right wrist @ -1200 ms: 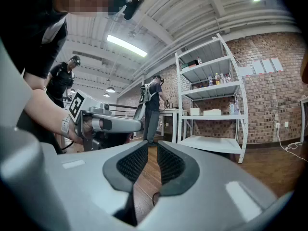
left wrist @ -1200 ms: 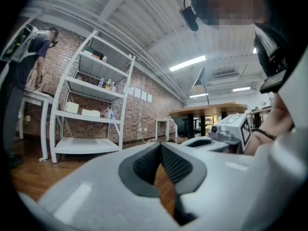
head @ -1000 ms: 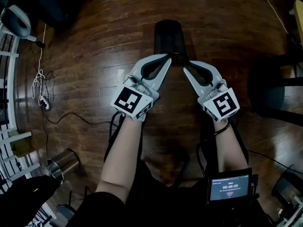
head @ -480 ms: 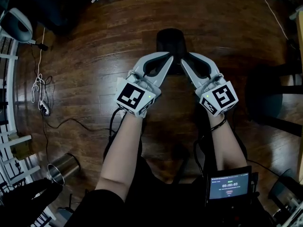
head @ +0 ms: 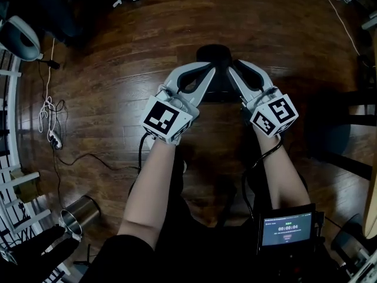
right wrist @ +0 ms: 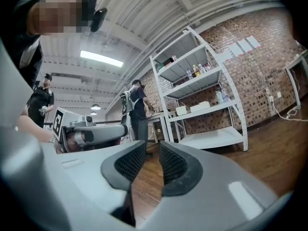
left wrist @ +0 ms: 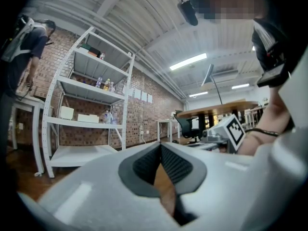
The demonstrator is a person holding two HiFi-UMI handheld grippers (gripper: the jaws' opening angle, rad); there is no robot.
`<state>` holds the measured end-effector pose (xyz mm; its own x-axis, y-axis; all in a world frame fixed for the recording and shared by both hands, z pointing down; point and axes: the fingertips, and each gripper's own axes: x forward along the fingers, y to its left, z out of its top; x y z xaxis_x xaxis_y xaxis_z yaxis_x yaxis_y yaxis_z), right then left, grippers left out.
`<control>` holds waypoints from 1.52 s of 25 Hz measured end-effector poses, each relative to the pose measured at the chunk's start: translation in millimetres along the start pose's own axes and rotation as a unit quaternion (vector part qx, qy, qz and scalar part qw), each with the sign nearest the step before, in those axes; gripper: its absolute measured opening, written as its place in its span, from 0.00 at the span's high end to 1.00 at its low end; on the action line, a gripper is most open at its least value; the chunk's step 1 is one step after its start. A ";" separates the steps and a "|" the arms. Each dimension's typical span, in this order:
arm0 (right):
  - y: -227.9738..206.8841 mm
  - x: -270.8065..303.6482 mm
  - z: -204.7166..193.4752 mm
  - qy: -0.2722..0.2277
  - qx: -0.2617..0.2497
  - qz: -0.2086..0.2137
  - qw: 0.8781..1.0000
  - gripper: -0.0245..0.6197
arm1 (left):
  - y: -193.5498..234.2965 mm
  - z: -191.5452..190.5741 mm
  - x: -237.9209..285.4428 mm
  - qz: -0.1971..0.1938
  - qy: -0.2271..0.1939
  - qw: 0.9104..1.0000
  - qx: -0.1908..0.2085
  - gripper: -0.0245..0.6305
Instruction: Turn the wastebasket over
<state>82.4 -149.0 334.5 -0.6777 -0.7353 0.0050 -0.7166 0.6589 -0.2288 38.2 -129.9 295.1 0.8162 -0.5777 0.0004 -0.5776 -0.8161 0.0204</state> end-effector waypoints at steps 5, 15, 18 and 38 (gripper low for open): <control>-19.6 2.1 -25.8 0.026 0.049 -0.009 0.998 0.82 | 7.3 -11.1 1.1 0.003 0.013 1.000 0.021 0.96; -49.3 -1.9 -144.4 -0.016 0.297 -0.071 0.952 0.78 | 13.2 10.5 -0.2 0.009 0.005 1.000 0.010 0.96; -49.6 -13.5 -199.1 -0.039 0.371 -0.107 0.921 0.77 | 19.7 19.6 -2.2 0.011 -0.012 1.000 -0.004 0.96; -85.9 -6.9 -355.3 -0.112 0.537 -0.220 0.807 0.72 | 25.0 18.0 -2.7 0.021 -0.005 1.000 -0.001 0.96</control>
<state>90.0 -144.3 700.0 -0.2635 -0.9502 0.1665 -0.2426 -0.1017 -0.9648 21.4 -149.0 277.6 0.7911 -0.6116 -0.0096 -0.6113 -0.7911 0.0232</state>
